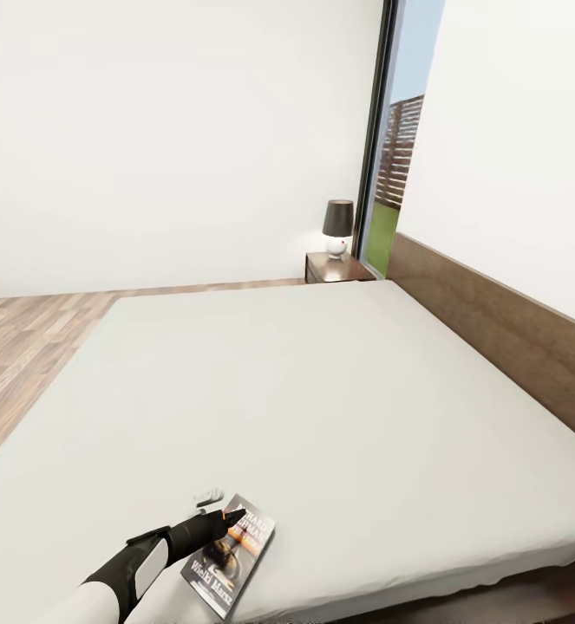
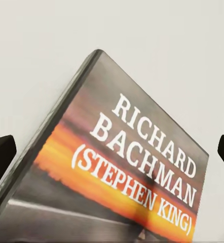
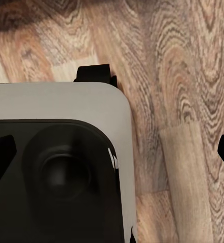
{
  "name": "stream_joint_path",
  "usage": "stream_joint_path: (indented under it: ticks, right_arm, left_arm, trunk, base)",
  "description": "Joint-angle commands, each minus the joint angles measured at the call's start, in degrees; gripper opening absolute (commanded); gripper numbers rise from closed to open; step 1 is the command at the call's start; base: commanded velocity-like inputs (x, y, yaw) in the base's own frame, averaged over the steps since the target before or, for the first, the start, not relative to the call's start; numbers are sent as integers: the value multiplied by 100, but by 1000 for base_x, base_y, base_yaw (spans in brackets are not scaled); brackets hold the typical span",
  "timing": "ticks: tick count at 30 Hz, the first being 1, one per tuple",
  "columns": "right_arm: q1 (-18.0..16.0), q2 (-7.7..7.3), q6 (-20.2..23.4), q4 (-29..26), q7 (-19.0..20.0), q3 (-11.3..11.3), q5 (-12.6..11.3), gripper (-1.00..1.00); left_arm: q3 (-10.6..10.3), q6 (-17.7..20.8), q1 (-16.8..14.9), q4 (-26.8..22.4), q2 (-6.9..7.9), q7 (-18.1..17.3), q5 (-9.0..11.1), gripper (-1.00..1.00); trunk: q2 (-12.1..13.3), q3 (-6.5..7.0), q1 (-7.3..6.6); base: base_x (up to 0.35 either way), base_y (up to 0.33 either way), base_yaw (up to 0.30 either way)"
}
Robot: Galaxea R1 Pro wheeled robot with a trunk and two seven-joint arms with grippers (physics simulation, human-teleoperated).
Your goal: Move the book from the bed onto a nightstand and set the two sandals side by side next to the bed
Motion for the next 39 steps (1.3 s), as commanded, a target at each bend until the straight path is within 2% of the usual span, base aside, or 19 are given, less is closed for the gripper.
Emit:
stream_joint_path:
  ticks: [1,39]
  right_arm:
    - [-7,-3,-34,18,16,-49,41,100]
    - [-7,-3,-34,22,16,-51,41,100]
  left_arm:
    - [21,60,-2,-4,0,-22,38,100]
    - [21,55,-2,-6,0,-18,38,100]
  trunk:
    - [-3,-5,-1]
    - [-3,-5,-1]
  base:
    - [-37,0,-4]
    - [-7,0,-12]
